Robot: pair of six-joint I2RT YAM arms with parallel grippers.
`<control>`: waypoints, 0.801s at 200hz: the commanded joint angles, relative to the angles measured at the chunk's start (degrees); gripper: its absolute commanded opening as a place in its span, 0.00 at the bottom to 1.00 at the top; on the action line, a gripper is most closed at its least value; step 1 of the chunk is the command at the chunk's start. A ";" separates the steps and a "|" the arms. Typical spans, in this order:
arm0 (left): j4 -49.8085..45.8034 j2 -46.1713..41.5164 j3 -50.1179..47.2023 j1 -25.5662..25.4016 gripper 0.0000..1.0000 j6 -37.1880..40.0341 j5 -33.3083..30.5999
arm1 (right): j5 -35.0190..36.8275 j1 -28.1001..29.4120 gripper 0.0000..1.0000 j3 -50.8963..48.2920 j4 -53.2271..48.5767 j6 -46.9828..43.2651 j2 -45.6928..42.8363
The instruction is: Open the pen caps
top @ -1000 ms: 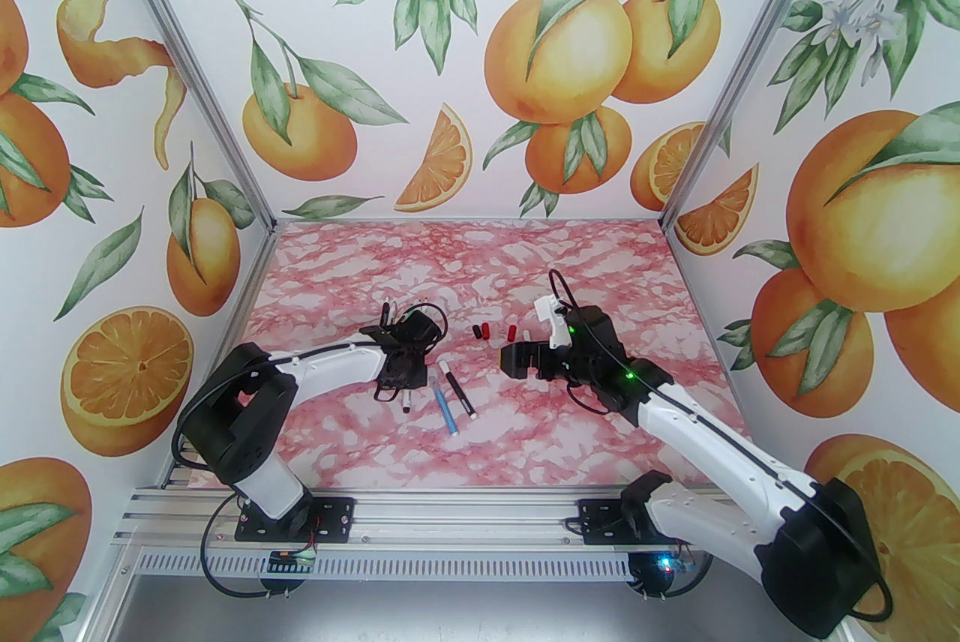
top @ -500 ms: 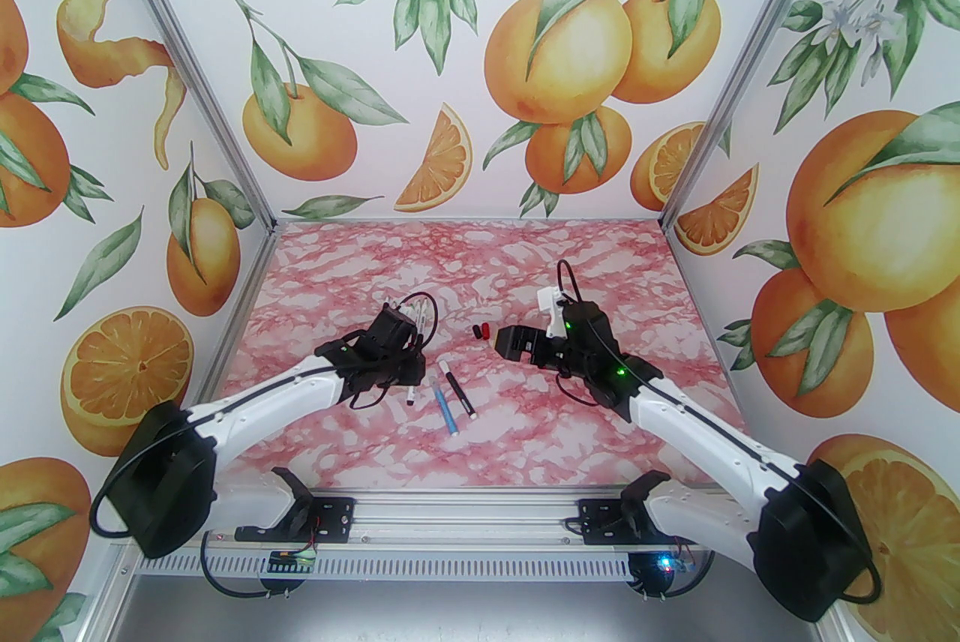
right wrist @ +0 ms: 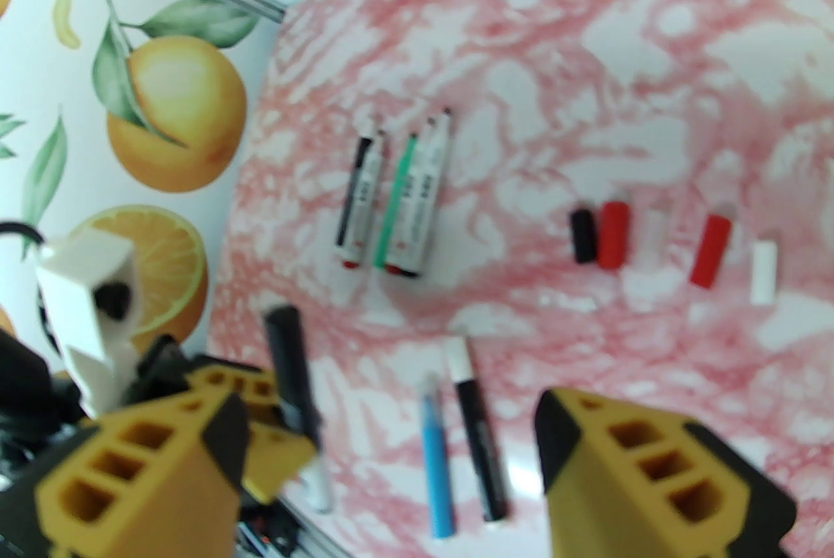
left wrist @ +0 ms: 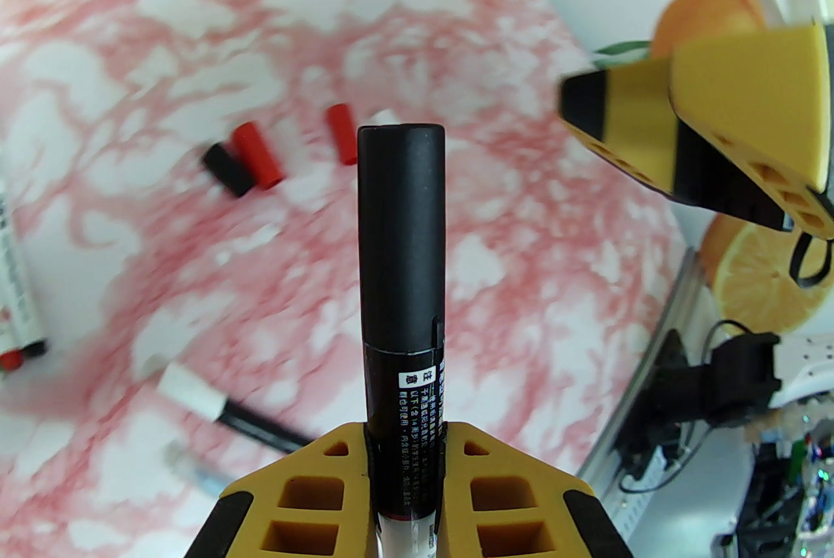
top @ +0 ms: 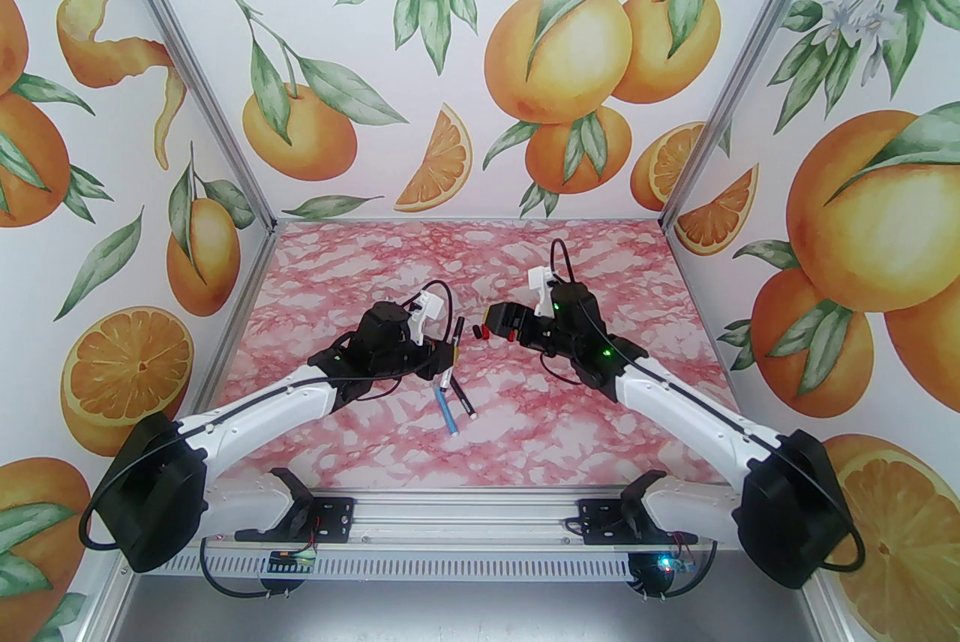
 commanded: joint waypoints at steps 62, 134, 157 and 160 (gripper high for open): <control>12.40 3.33 1.22 -0.65 0.10 2.55 8.72 | 2.64 4.40 0.63 8.49 -5.37 -1.82 5.19; 14.89 4.14 1.01 -1.64 0.09 2.60 9.62 | 0.31 4.96 0.47 10.80 -7.38 -2.76 6.64; 14.73 4.51 1.49 -2.10 0.09 2.89 9.66 | -0.57 5.13 0.44 11.34 -7.79 -2.87 7.29; 14.73 4.58 1.53 -2.13 0.08 2.96 9.63 | -0.57 5.17 0.43 11.38 -7.94 -2.92 7.30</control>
